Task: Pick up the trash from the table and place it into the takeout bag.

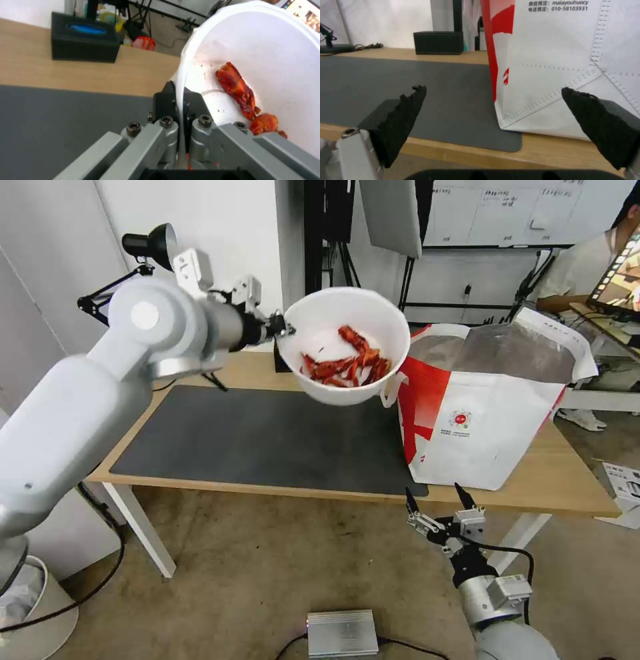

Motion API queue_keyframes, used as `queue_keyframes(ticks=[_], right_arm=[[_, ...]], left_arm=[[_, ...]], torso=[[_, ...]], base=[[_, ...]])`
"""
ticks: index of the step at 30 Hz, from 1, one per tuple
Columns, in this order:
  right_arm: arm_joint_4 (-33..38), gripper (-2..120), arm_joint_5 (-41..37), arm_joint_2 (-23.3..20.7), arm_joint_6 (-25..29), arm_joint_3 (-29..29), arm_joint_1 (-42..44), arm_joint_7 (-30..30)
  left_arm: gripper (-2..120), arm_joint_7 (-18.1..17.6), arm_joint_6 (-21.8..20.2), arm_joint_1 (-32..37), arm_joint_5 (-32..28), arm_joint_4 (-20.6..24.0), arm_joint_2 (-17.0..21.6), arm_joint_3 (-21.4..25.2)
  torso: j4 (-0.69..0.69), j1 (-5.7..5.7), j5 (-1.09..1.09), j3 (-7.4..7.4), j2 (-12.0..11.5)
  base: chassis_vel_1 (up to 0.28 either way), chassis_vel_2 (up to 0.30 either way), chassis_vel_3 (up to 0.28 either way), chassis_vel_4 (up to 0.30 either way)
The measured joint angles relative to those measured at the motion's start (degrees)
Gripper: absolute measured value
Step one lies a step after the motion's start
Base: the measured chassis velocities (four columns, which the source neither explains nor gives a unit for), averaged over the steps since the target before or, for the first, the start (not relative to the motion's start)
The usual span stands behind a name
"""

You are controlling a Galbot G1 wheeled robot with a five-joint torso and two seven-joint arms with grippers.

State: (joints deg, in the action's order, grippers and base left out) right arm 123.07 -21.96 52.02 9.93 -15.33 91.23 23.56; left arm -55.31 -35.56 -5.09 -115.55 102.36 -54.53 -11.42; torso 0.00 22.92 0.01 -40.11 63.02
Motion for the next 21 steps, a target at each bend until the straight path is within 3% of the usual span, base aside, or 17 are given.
queue_keyframes(ticks=[8,21], right_arm=[[0.0,100,0.0,0.0,0.0,0.0,0.0,0.0],[0.0,100,0.0,0.0,0.0,0.0,0.0,0.0]], left_arm=[[0,-0.86,0.72,-3.42,1.55,-4.81,-7.25,-2.28],[0,-2.13,0.88,-5.48,3.35,-11.95,-15.02,-3.43]], torso=[[0.01,0.0,0.0,0.0,0.0],[0.0,0.0,0.0,0.0,0.0]], base=[[0.0,0.0,0.0,0.0],[0.0,0.0,0.0,0.0]])
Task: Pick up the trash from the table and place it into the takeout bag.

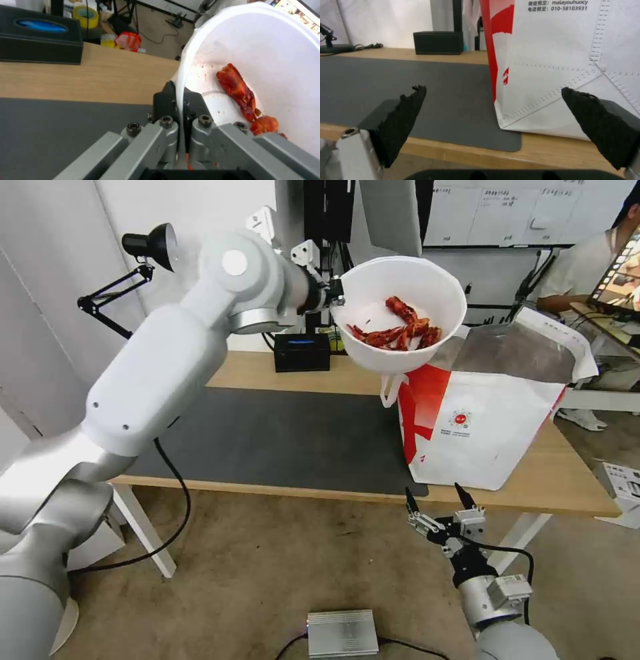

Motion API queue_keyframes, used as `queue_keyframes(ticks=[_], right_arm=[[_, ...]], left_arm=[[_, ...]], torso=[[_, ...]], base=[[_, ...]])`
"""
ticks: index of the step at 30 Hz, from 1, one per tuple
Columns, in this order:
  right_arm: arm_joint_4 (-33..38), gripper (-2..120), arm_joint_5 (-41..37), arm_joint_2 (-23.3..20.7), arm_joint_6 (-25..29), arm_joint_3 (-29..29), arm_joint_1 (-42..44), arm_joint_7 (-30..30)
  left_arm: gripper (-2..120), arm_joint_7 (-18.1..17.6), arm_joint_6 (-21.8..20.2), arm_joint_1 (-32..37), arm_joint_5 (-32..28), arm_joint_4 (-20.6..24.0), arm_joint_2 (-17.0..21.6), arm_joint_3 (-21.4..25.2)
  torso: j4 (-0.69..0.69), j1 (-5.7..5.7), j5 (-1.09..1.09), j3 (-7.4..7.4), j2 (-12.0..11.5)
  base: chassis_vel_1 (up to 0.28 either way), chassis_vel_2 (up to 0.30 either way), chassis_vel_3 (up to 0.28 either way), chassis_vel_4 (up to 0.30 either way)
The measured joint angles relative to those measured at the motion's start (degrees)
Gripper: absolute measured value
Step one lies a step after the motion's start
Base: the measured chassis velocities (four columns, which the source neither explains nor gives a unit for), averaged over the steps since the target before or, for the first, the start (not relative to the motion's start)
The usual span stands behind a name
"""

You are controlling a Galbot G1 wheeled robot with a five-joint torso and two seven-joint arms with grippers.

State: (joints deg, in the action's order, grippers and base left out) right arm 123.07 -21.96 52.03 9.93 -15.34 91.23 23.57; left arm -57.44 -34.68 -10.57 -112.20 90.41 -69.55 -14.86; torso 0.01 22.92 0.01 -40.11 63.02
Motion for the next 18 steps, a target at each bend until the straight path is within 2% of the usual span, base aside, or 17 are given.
queue_keyframes(ticks=[5,12,18], right_arm=[[0.0,100,0.0,0.0,0.0,0.0,0.0,0.0],[0.0,100,0.0,0.0,0.0,0.0,0.0,0.0],[0.0,100,0.0,0.0,0.0,0.0,0.0,0.0]], left_arm=[[0,-0.09,0.12,-0.64,1.07,-2.38,-2.32,-0.64],[0,-0.07,0.17,-2.76,2.65,-7.73,-7.56,-1.13],[0,-0.03,0.17,-3.91,3.45,-10.11,-10.16,-1.24]], torso=[[-0.01,0.0,-0.01,0.0,0.0],[0.0,0.0,0.0,0.0,0.0],[-0.01,0.0,0.0,0.0,0.0]], base=[[0.0,0.0,0.0,0.0],[0.0,0.0,0.0,0.0],[0.0,0.0,0.0,0.0]])
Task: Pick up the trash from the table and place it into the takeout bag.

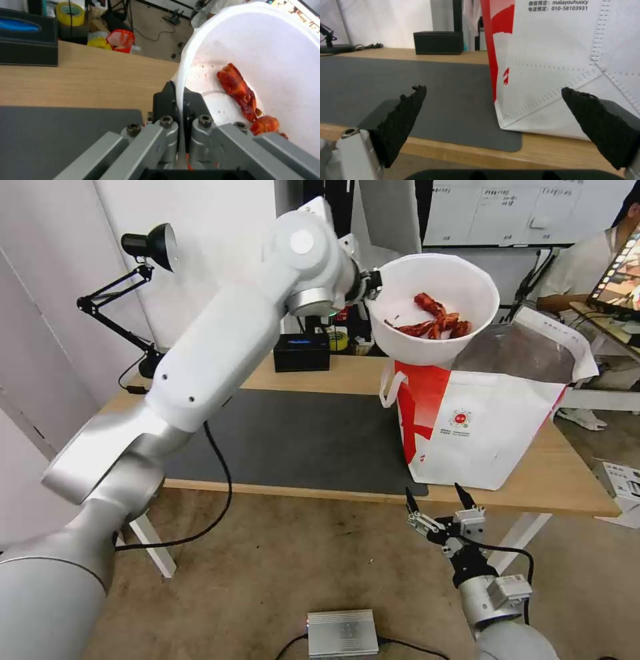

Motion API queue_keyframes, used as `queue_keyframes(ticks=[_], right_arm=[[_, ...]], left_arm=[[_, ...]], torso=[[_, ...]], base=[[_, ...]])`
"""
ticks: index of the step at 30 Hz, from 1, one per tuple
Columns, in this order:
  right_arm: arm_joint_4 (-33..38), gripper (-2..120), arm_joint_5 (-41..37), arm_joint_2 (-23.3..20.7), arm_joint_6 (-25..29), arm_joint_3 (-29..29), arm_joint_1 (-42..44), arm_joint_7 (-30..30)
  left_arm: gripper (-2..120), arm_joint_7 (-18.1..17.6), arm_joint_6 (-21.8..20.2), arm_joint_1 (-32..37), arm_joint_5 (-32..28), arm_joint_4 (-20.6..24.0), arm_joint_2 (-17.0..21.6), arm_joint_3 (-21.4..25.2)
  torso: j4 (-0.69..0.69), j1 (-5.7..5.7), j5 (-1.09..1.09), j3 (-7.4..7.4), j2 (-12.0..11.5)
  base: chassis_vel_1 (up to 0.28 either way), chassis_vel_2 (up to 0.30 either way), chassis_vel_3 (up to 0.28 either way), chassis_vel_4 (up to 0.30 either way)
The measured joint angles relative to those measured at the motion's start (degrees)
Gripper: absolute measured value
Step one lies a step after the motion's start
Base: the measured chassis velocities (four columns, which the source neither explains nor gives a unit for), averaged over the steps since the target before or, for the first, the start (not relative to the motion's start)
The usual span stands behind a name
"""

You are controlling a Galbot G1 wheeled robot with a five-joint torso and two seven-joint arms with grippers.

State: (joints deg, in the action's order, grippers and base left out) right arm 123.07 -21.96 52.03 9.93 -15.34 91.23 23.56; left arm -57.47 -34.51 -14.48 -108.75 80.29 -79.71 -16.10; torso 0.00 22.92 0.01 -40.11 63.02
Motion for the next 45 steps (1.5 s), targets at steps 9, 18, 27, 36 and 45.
queue_keyframes(ticks=[9,18,27,36,45], right_arm=[[0.0,100,0.0,0.0,0.0,0.0,0.0,0.0],[0.0,100,0.0,0.0,0.0,0.0,0.0,0.0],[0.0,100,0.0,0.0,0.0,0.0,0.0,0.0],[0.0,100,0.0,0.0,0.0,0.0,0.0,0.0],[0.0,100,0.0,0.0,0.0,0.0,0.0,0.0]], left_arm=[[0,0.22,0.16,-0.89,3.48,-5.65,-6.74,0.01],[0,0.52,1.62,-1.16,8.03,-10.25,-10.88,-0.83],[0,3.36,5.63,0.38,15.55,-11.1,-11.37,-3.23],[0,7.15,10.6,3.04,20.41,-7.58,-9.48,-7.12],[0,7.61,10.98,4.5,20.87,-4.89,-8.28,-9.23]], torso=[[0.0,0.0,0.01,0.0,0.0],[0.01,0.0,0.0,0.0,0.0],[0.0,0.0,0.0,0.0,0.0],[0.0,0.0,-0.01,0.0,0.0],[0.0,-0.01,-0.01,0.0,0.01]], base=[[0.0,0.0,0.0,0.0],[0.0,0.0,0.0,0.0],[0.0,0.0,0.0,0.0],[0.0,0.0,0.0,0.0],[0.0,0.0,0.0,0.0]])
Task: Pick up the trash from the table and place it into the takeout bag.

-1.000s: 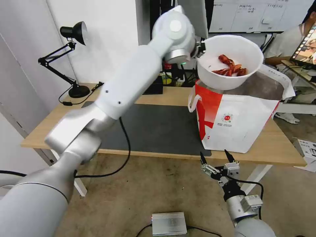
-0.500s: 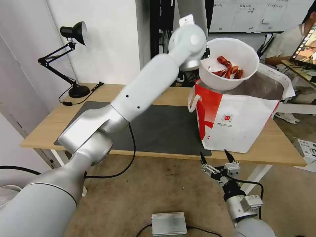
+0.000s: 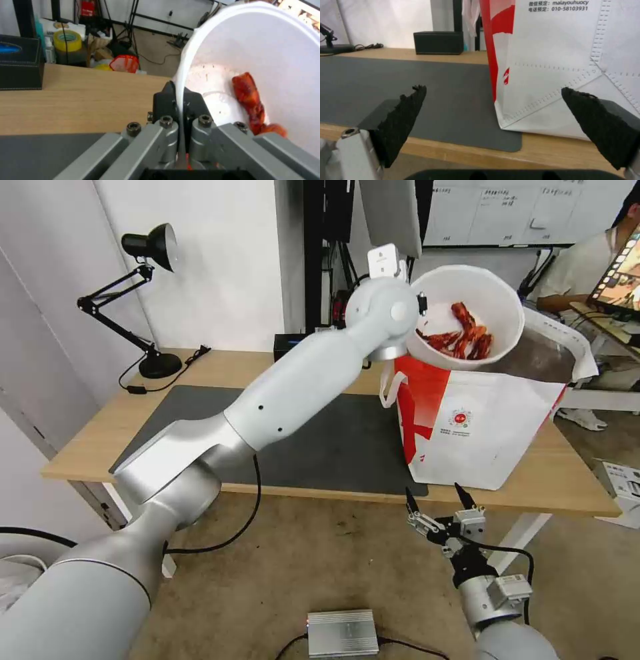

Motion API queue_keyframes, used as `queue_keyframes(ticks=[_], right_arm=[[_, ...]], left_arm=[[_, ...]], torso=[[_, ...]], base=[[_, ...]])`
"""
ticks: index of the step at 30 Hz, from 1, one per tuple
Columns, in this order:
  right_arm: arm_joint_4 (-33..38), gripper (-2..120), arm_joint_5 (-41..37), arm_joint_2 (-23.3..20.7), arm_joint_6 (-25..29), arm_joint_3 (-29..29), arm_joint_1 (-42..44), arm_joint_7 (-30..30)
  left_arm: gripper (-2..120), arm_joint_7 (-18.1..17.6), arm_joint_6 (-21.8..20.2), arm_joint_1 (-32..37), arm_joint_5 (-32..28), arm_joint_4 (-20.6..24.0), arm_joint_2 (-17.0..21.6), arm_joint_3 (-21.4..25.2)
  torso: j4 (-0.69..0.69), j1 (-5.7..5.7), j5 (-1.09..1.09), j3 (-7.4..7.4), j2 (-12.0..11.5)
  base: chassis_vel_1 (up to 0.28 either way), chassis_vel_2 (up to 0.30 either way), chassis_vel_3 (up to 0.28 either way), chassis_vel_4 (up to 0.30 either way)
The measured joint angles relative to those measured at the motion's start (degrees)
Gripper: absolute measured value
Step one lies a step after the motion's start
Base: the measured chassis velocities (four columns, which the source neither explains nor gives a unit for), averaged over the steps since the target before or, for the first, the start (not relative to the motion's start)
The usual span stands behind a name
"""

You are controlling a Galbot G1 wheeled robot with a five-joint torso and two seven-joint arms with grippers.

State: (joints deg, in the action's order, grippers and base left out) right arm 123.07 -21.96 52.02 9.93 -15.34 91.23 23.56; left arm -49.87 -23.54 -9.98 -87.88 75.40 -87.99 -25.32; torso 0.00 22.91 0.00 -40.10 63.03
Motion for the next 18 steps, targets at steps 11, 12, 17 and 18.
queue_keyframes(ticks=[11,12,17,18], right_arm=[[0.0,100,0.0,0.0,0.0,0.0,0.0,0.0],[0.0,100,0.0,0.0,0.0,0.0,0.0,0.0],[0.0,100,0.0,0.0,0.0,0.0,0.0,0.0],[0.0,100,0.0,0.0,0.0,0.0,0.0,0.0]], left_arm=[[0,2.26,0.5,1.42,2.97,1.47,0.4,-1.97],[0,2.55,0.5,1.42,2.99,1.85,0.58,-2.13],[8,3.58,-0.56,1.42,2.78,3.53,1.48,-2.55],[8,3.58,-0.56,1.42,2.78,3.53,1.48,-2.55]], torso=[[0.0,0.0,0.0,0.0,0.0],[0.0,0.0,0.0,0.0,0.0],[0.0,0.0,0.0,0.0,0.0],[0.0,0.0,0.0,0.0,0.0]], base=[[0.0,0.0,0.0,0.0],[0.0,0.0,0.0,0.0],[0.0,0.0,0.0,0.0],[0.0,0.0,0.0,0.0]])
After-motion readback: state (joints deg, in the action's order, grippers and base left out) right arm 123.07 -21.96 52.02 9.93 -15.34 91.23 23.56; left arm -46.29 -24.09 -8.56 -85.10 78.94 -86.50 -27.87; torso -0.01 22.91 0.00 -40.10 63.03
